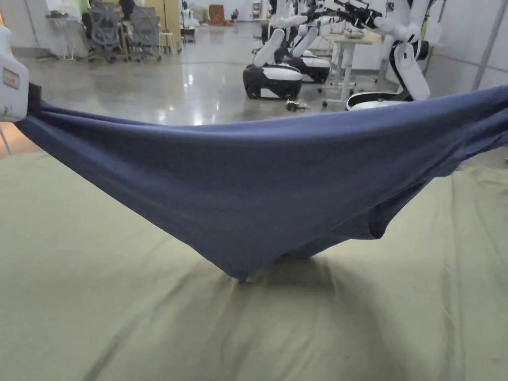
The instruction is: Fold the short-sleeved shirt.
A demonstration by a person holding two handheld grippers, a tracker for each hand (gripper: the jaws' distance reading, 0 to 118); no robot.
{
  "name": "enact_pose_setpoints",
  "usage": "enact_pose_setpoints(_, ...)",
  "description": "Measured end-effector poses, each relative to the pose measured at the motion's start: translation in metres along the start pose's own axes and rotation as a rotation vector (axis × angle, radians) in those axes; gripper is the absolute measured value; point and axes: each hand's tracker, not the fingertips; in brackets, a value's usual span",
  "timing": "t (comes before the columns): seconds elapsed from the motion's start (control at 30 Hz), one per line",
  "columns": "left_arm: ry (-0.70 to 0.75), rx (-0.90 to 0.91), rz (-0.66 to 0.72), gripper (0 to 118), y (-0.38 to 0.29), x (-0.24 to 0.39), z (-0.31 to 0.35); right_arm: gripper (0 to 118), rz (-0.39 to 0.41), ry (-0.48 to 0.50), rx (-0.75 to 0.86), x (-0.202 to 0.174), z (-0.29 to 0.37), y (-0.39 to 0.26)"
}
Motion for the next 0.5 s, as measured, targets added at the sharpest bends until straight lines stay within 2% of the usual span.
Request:
enact_pose_setpoints(0.17,-0.037,-0.131,0.074,3,-0.076,0.009,-0.001,9,-0.033,0.058,-0.09,-0.003,0.02,-0.079)
enact_pose_setpoints(0.27,-0.048,-0.21,0.064,3,-0.122,0.008,0.008,9,0.014,0.094,-0.151,0.0,0.047,-0.126)
enact_pose_setpoints(0.5,-0.11,-0.263,0.072,3,-0.203,-0.02,0.08,9,-0.03,0.144,-0.238,0.035,0.143,-0.192)
